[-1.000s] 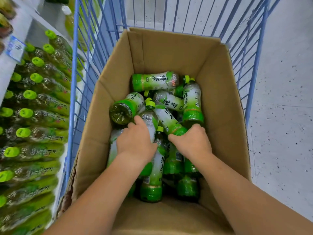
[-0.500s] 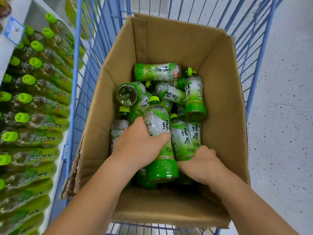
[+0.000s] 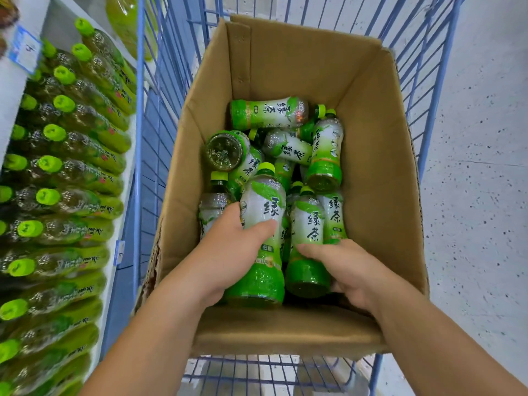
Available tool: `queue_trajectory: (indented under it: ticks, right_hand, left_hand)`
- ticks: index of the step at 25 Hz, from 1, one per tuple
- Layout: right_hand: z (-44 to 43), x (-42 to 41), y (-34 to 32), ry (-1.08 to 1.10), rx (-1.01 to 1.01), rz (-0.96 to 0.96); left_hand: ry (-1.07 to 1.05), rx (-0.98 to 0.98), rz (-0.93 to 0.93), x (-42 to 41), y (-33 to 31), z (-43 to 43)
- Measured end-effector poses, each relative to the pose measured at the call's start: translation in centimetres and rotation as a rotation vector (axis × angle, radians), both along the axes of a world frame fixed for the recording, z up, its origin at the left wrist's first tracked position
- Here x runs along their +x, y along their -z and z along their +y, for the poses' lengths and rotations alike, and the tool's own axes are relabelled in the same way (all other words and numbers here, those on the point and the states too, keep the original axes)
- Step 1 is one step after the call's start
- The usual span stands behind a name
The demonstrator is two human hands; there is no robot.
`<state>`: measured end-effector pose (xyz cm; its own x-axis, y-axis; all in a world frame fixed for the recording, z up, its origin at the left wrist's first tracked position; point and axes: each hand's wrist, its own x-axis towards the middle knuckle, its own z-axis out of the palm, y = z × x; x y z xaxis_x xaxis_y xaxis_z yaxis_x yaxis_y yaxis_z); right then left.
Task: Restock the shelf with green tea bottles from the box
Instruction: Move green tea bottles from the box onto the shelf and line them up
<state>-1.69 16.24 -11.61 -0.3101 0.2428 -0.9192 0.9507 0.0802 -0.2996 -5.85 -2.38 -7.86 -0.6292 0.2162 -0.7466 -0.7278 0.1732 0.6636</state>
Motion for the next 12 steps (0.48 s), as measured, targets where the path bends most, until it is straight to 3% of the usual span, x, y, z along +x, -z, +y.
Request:
queue_trajectory:
  ticks: [7,12]
  right_hand:
    - [0.4,0.0,-1.0,0.092,-0.311,-0.101]
    - [-0.4,0.7,-3.0,0.014,-0.299,0.269]
  left_hand:
    - [-0.007,0.158,-0.074,0.3,0.1,-1.4]
    - [0.063,0.123,0.029,0.7,-0.2,-1.8]
